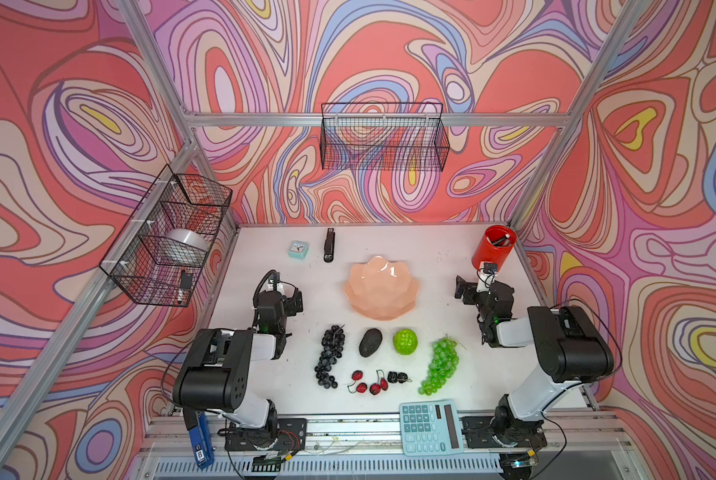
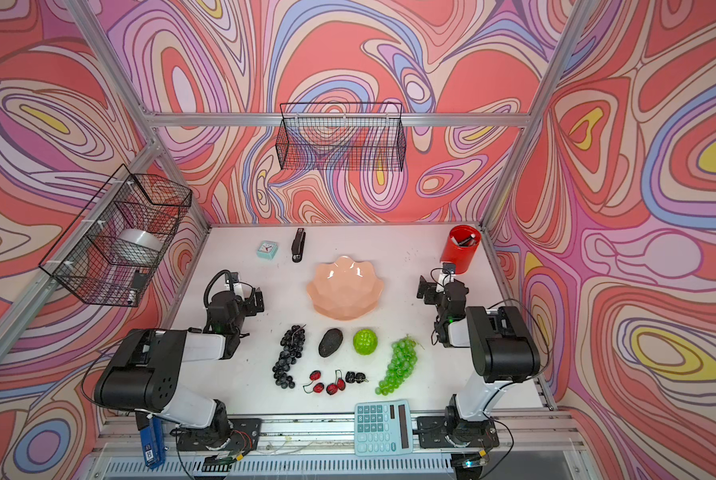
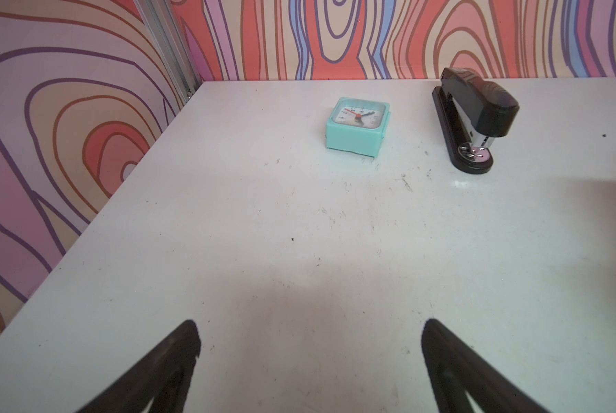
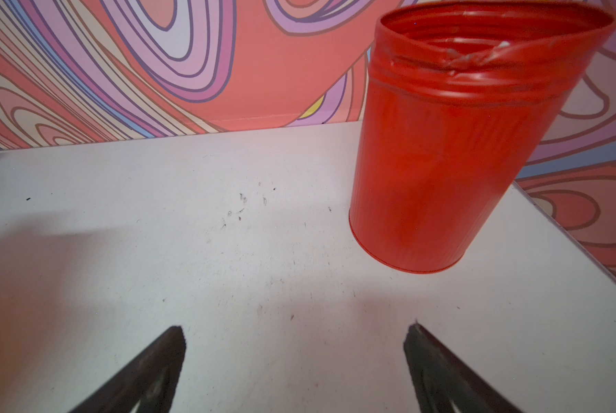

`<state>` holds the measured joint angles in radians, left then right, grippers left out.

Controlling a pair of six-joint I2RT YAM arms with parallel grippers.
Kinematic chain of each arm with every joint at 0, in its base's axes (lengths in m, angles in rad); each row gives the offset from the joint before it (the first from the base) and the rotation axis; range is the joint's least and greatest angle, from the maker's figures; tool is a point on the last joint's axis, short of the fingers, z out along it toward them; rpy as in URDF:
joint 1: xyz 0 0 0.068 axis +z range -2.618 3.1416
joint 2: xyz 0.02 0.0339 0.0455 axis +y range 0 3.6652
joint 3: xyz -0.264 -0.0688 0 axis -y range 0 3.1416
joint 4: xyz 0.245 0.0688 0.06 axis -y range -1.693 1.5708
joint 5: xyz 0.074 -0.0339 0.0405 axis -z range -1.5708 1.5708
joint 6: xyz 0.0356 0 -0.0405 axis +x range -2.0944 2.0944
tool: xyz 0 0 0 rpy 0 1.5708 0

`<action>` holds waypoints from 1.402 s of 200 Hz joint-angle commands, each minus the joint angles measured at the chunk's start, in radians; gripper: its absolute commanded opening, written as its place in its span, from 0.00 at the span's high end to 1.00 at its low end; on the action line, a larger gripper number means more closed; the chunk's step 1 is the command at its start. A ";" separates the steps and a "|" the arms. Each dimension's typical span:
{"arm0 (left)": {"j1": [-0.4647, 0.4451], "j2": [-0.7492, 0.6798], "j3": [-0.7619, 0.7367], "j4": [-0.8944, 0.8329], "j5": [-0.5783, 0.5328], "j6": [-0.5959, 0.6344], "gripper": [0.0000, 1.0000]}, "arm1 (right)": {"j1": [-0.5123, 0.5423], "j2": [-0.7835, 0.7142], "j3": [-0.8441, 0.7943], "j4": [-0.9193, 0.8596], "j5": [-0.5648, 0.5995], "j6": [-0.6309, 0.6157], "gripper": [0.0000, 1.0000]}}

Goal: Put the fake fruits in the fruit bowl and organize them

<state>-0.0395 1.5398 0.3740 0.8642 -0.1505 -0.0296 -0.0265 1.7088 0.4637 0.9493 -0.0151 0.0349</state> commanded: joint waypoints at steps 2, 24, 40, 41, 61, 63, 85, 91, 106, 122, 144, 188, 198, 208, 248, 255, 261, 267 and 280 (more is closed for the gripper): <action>0.004 0.002 -0.005 0.039 -0.009 0.000 0.00 | 0.003 0.001 0.009 -0.006 0.009 -0.006 0.02; 0.005 0.002 -0.004 0.039 -0.011 0.000 0.00 | 0.002 0.002 0.009 -0.006 0.009 -0.006 0.02; 0.005 0.003 -0.004 0.039 -0.010 0.000 0.00 | 0.001 0.002 0.009 -0.006 0.007 -0.006 0.02; 0.004 0.003 -0.004 0.039 -0.010 0.000 0.00 | 0.002 0.002 0.010 -0.006 0.007 -0.006 0.02; 0.004 0.002 -0.004 0.039 -0.010 0.000 0.00 | 0.003 0.002 0.010 -0.006 0.004 -0.003 0.02; 0.005 0.002 -0.004 0.039 -0.010 0.000 0.00 | 0.002 0.002 0.009 -0.006 0.004 -0.003 0.02; 0.006 0.002 0.000 0.032 -0.005 0.002 0.00 | 0.003 0.002 0.010 -0.006 0.007 -0.003 0.02; 0.006 0.003 0.000 0.035 -0.006 0.002 0.00 | 0.001 0.002 0.010 -0.006 0.010 -0.006 0.02; 0.005 0.000 -0.004 0.039 -0.009 0.001 0.00 | 0.001 -0.001 0.006 -0.002 0.015 -0.005 0.02; 0.003 -0.028 0.007 -0.002 -0.079 -0.027 0.00 | 0.003 -0.037 0.003 -0.026 0.096 0.030 0.02; 0.002 -0.047 -0.013 0.023 -0.078 -0.020 0.00 | 0.001 -0.145 0.076 -0.246 0.140 0.045 0.02; 0.001 -0.166 0.358 -0.636 -0.288 -0.060 0.00 | 0.001 -0.356 0.304 -0.705 0.098 0.118 0.04; 0.000 -0.171 0.446 -0.778 -0.318 -0.111 0.00 | 0.003 -0.386 0.360 -0.809 0.058 0.144 0.06; -0.003 -0.172 0.537 -0.922 -0.319 -0.166 0.00 | 0.008 -0.409 0.409 -0.910 0.035 0.166 0.08; -0.071 -0.136 0.763 -1.381 -0.315 -0.350 0.00 | 0.105 -0.489 0.495 -1.205 -0.037 0.195 0.11; -0.097 -0.136 0.772 -1.398 -0.318 -0.361 0.00 | 0.136 -0.487 0.520 -1.268 -0.040 0.190 0.11; -0.117 -0.138 0.781 -1.416 -0.315 -0.370 0.00 | 0.167 -0.484 0.541 -1.327 -0.038 0.186 0.12; -0.144 -0.140 0.789 -1.429 -0.305 -0.375 0.00 | 0.197 -0.482 0.556 -1.376 -0.031 0.184 0.12; -0.190 -0.142 0.803 -1.458 -0.280 -0.395 0.00 | 0.269 -0.476 0.566 -1.464 -0.058 0.198 0.12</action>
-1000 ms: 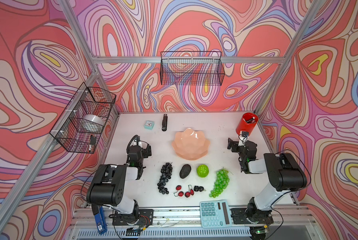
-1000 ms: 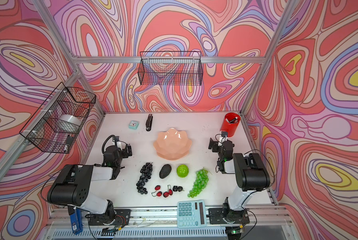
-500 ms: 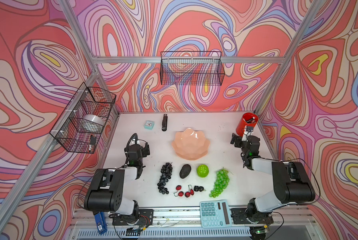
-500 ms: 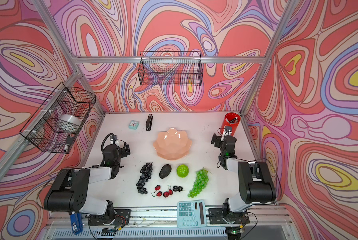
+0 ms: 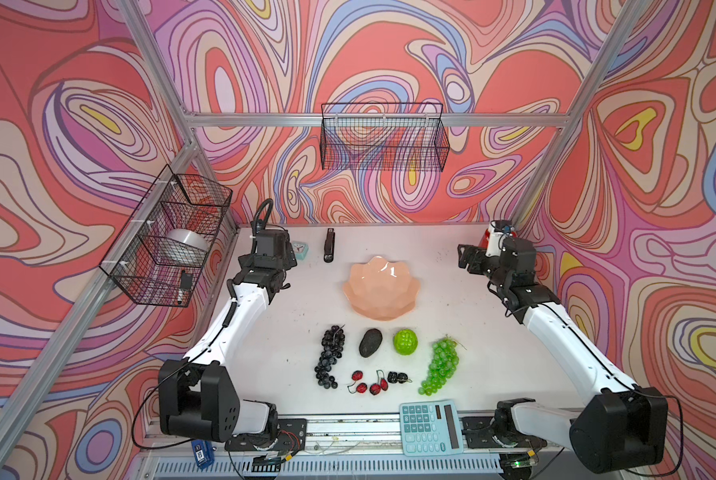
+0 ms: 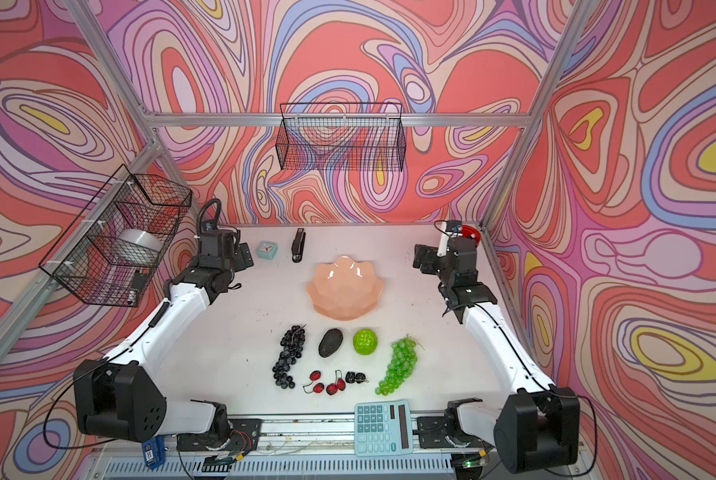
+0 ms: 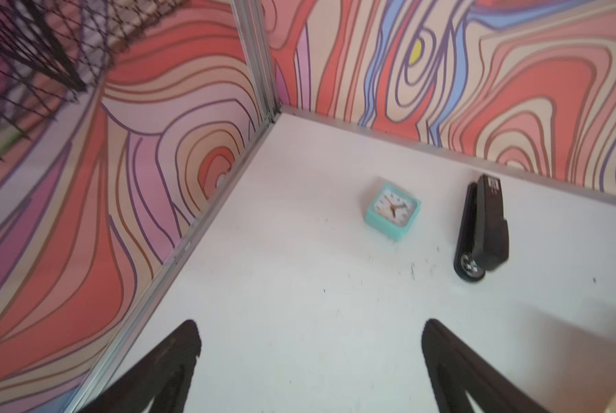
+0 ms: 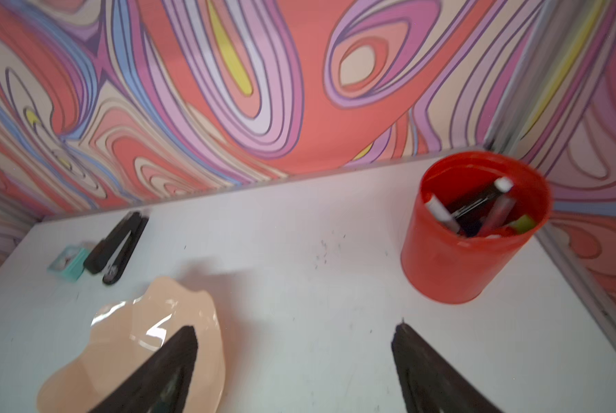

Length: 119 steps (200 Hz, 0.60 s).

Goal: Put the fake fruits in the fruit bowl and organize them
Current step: 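Reach the right gripper to the lime-green fruit and grasp it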

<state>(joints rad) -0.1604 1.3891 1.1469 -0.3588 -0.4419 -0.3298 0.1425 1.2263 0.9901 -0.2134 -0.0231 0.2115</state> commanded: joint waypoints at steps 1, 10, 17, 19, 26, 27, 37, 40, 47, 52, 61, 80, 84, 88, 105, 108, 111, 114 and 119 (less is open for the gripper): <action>-0.072 0.008 0.031 -0.238 0.014 -0.097 0.00 | 0.106 0.007 0.038 -0.307 -0.052 0.023 0.12; -0.094 0.008 0.035 -0.256 0.041 -0.112 0.00 | 0.157 0.007 0.029 -0.349 -0.068 0.049 0.12; -0.107 0.008 0.037 -0.270 0.077 -0.121 0.00 | 0.197 0.007 0.015 -0.373 -0.085 0.064 0.12; -0.109 0.008 0.038 -0.273 0.086 -0.124 0.00 | 0.209 0.008 0.013 -0.380 -0.091 0.068 0.12; -0.121 0.007 0.037 -0.282 0.110 -0.132 0.00 | 0.254 0.008 0.002 -0.403 -0.087 0.085 0.09; -0.120 0.006 0.037 -0.283 0.113 -0.133 0.00 | 0.263 0.009 0.000 -0.406 -0.086 0.088 0.08; -0.135 0.000 0.028 -0.287 0.136 -0.139 0.00 | 0.343 0.017 -0.012 -0.425 -0.075 0.108 0.07; -0.138 -0.002 0.026 -0.286 0.143 -0.142 0.00 | 0.365 0.018 -0.016 -0.428 -0.075 0.113 0.07; -0.142 -0.009 0.011 -0.279 0.156 -0.146 0.00 | 0.418 0.032 -0.021 -0.437 -0.064 0.131 0.06; -0.143 -0.013 0.001 -0.272 0.164 -0.149 0.00 | 0.452 0.045 -0.023 -0.442 -0.058 0.145 0.06; -0.144 -0.023 -0.021 -0.265 0.170 -0.156 0.00 | 0.502 0.073 -0.026 -0.450 -0.053 0.165 0.06; -0.144 -0.038 -0.048 -0.261 0.176 -0.167 0.00 | 0.554 0.135 -0.028 -0.461 -0.037 0.202 0.05; -0.144 -0.040 -0.051 -0.262 0.175 -0.169 0.00 | 0.559 0.145 -0.028 -0.462 -0.034 0.207 0.05; -0.143 -0.043 -0.053 -0.264 0.175 -0.170 0.00 | 0.561 0.155 -0.028 -0.461 -0.027 0.209 0.05; -0.144 -0.068 -0.078 -0.241 0.191 -0.174 0.00 | 0.561 0.193 -0.031 -0.452 -0.008 0.198 0.03; -0.144 -0.074 -0.084 -0.231 0.195 -0.173 0.00 | 0.561 0.202 -0.030 -0.450 -0.008 0.192 0.03; -0.143 -0.079 -0.092 -0.222 0.200 -0.171 0.00 | 0.561 0.209 -0.030 -0.448 -0.010 0.189 0.04; -0.143 -0.085 -0.098 -0.213 0.203 -0.170 0.00 | 0.561 0.217 -0.030 -0.446 -0.013 0.186 0.03; -0.144 -0.092 -0.106 -0.203 0.210 -0.170 0.00 | 0.562 0.229 -0.028 -0.442 -0.020 0.182 0.03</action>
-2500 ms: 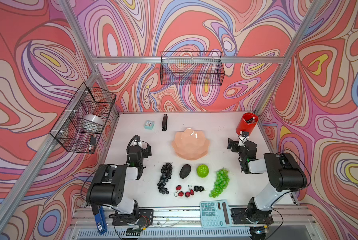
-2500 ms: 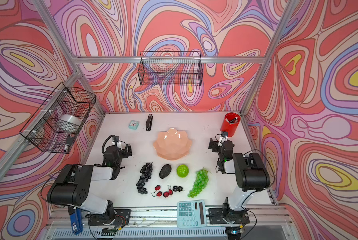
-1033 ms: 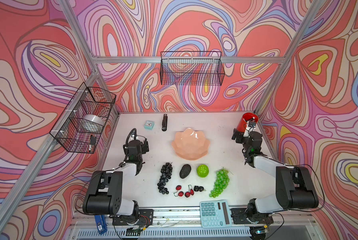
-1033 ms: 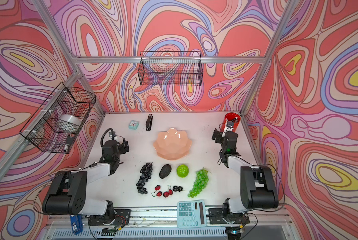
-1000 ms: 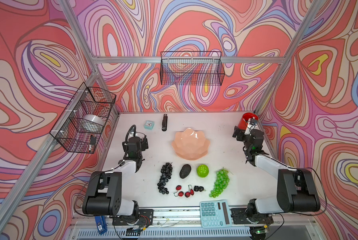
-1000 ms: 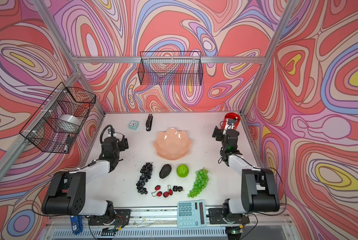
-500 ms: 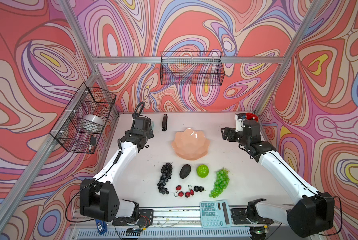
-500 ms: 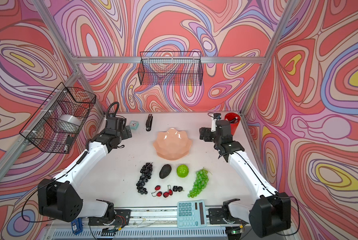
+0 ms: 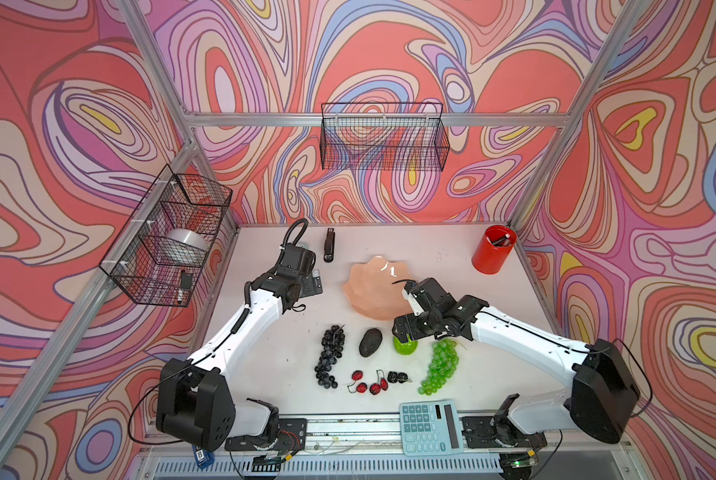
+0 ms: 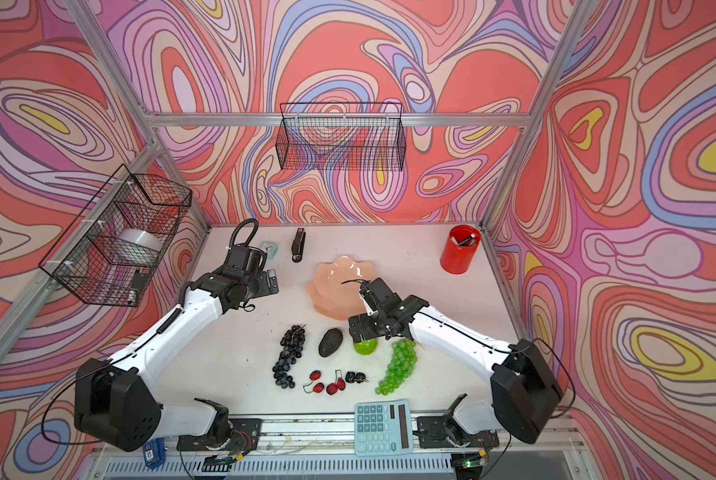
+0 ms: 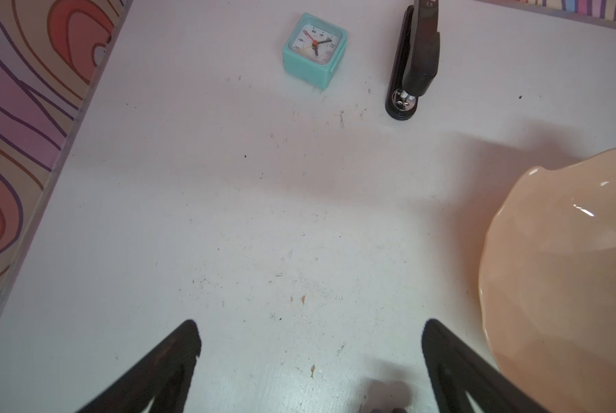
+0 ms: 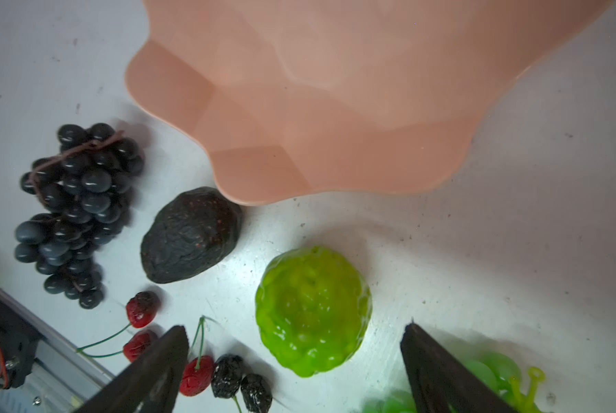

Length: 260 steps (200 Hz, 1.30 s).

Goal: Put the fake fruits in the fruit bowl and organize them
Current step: 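Reach the right gripper to the lime-green fruit and grasp it, then lift the lime-green fruit with the right gripper and lower it into the peach bowl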

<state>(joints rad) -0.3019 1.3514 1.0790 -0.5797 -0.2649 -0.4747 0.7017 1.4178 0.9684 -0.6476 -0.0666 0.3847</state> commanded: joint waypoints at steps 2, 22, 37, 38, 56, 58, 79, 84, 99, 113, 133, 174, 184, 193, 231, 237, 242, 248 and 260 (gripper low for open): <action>-0.003 -0.058 -0.041 0.021 0.034 -0.024 0.00 | 0.002 0.042 -0.005 -0.007 0.019 0.008 0.03; -0.003 -0.070 -0.043 0.023 0.037 -0.021 0.00 | 0.004 0.083 -0.010 0.013 -0.022 0.003 0.03; -0.002 -0.074 -0.039 0.019 0.032 -0.019 0.00 | 0.004 0.110 -0.010 0.023 -0.032 0.001 0.03; -0.003 -0.075 -0.039 0.018 0.032 -0.019 0.00 | 0.004 0.112 -0.010 0.024 -0.032 0.000 0.03; -0.002 -0.080 -0.039 0.020 0.031 -0.016 0.00 | 0.003 0.139 -0.010 0.032 -0.021 -0.005 0.03; -0.002 -0.080 -0.039 0.019 0.030 -0.016 0.00 | 0.004 0.144 -0.011 0.034 -0.020 -0.004 0.03; -0.002 -0.085 -0.040 0.016 0.032 -0.014 0.00 | 0.005 0.178 -0.013 0.037 -0.016 -0.008 0.03; -0.003 -0.086 -0.041 0.016 0.031 -0.014 0.00 | 0.005 0.184 -0.015 0.043 -0.016 -0.008 0.03; -0.002 -0.089 -0.045 0.020 0.034 -0.015 0.00 | 0.005 0.201 -0.017 0.064 -0.020 -0.009 0.03; -0.003 -0.089 -0.046 0.018 0.032 -0.012 0.00 | 0.005 0.218 -0.014 0.076 -0.028 -0.007 0.04; -0.003 -0.093 -0.045 0.011 0.029 -0.011 0.00 | 0.012 0.230 -0.019 0.084 -0.030 -0.003 0.08; -0.002 -0.109 -0.047 0.009 0.004 -0.002 0.00 | 0.013 0.209 -0.042 0.077 -0.032 0.015 0.21; -0.002 -0.110 -0.047 0.009 0.002 -0.003 0.00 | 0.013 0.201 -0.049 0.072 -0.036 0.021 0.26; -0.002 -0.110 -0.046 0.008 0.000 -0.005 0.00 | 0.014 0.192 -0.055 0.068 -0.035 0.026 0.31; -0.002 -0.113 -0.044 0.009 -0.006 -0.010 0.00 | 0.014 0.099 -0.063 0.014 -0.008 0.038 0.40; -0.002 -0.113 -0.044 0.013 -0.006 -0.014 0.00 | 0.013 0.078 -0.057 -0.005 -0.002 0.038 0.41; -0.002 -0.111 -0.042 0.018 -0.003 -0.017 0.00 | 0.013 0.062 -0.050 -0.024 0.002 0.037 0.41; -0.002 -0.108 -0.035 0.025 0.004 -0.017 0.00 | 0.013 0.038 -0.038 -0.053 0.009 0.039 0.42; -0.002 -0.095 -0.019 0.036 0.018 -0.016 0.00 | 0.013 -0.011 -0.008 -0.123 0.020 0.045 0.44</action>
<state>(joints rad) -0.3019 1.2564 1.0416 -0.5705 -0.2466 -0.4759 0.7086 1.5047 0.9123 -0.6472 -0.0856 0.4133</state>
